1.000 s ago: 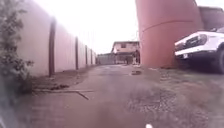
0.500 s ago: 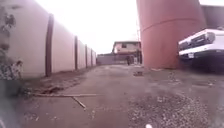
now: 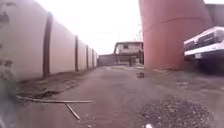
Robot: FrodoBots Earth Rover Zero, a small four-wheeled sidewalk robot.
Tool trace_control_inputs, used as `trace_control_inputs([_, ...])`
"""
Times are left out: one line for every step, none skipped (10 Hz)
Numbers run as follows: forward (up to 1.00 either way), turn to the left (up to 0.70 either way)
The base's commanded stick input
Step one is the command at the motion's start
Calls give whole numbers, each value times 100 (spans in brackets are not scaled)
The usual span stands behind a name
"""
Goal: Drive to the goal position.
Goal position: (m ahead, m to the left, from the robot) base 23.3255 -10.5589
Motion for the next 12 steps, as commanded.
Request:
trace_control_inputs([60, 7])
trace_control_inputs([60, 2])
trace_control_inputs([60, 0])
trace_control_inputs([60, 0])
trace_control_inputs([60, 0])
trace_control_inputs([60, 0])
trace_control_inputs([60, 0])
trace_control_inputs([60, 0])
trace_control_inputs([60, 0])
trace_control_inputs([60, 0])
trace_control_inputs([60, 0])
trace_control_inputs([60, 0])
